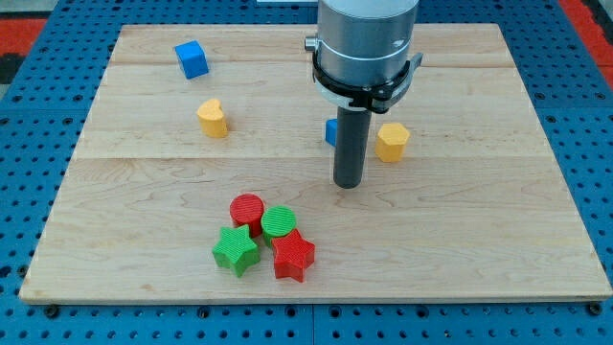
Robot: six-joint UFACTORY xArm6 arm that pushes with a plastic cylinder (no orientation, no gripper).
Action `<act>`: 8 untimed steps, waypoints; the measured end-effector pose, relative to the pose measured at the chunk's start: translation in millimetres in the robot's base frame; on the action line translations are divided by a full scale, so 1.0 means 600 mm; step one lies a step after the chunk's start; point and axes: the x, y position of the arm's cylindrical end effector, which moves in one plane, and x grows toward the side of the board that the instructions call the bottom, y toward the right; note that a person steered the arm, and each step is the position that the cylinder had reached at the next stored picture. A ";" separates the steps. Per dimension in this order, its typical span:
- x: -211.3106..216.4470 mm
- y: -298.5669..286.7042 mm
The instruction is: Point your arm to the bottom right side of the red star
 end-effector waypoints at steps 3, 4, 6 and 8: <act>0.007 0.038; 0.028 0.079; 0.080 0.114; 0.137 0.100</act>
